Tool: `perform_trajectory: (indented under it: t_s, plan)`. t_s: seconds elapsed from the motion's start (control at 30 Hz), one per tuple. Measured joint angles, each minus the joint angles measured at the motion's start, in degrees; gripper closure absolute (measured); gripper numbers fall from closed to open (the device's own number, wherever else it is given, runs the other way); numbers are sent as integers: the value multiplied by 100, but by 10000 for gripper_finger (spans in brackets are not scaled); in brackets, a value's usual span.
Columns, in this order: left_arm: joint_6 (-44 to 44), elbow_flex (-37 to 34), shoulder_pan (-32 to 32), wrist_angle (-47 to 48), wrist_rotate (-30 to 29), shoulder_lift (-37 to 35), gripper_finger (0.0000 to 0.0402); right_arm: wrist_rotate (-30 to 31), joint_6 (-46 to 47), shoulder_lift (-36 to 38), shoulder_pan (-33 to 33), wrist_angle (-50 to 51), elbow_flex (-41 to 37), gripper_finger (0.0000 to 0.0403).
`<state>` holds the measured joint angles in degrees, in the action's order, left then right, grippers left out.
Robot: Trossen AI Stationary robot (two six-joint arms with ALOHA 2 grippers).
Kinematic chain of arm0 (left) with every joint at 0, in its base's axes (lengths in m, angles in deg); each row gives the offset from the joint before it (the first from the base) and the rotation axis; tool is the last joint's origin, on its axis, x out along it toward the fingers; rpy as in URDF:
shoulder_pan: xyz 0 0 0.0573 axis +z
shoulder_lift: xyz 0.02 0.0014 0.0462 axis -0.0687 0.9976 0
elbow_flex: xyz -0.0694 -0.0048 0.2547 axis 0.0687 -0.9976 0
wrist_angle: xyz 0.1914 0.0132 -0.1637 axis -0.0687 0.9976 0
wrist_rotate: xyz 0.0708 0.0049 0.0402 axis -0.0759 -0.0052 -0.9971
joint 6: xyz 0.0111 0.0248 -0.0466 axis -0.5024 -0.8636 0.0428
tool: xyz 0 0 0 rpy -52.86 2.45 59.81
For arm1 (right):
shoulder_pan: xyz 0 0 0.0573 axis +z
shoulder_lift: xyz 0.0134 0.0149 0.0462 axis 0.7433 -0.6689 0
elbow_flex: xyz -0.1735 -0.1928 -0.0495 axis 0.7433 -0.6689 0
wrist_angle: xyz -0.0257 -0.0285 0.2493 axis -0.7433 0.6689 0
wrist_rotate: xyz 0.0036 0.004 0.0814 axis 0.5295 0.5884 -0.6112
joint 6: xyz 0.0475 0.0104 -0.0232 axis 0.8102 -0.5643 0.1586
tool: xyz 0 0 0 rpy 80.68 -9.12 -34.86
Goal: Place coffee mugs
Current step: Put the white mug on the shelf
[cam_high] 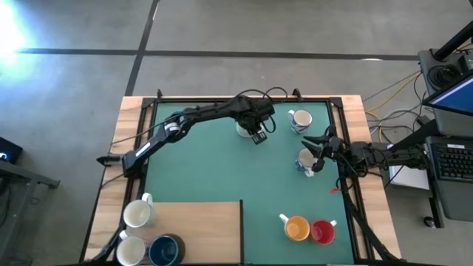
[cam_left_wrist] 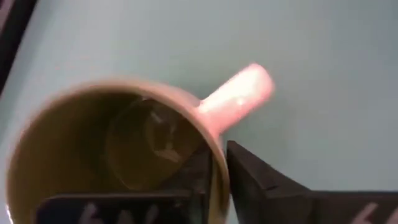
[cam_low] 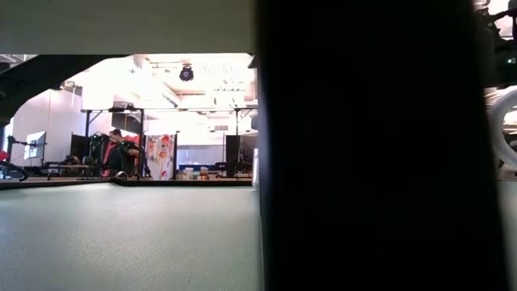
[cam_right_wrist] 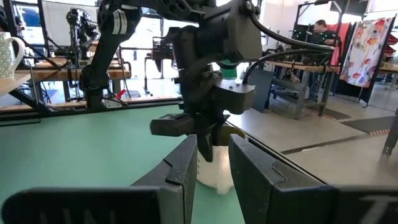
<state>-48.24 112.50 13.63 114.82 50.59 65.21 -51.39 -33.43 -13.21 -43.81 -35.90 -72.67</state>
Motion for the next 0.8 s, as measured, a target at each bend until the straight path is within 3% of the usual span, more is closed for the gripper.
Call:
perform_trajectory:
  t_s: [0.4, 0.8]
  plan:
    - [250, 166, -235, 32, 114, -211, 397, 3, 0, -2, 0, 1, 0, 321]
    - [1017, 201, -659, 938, 45, -775, 398, 0, -1, -2, 0, 1, 2, 321]
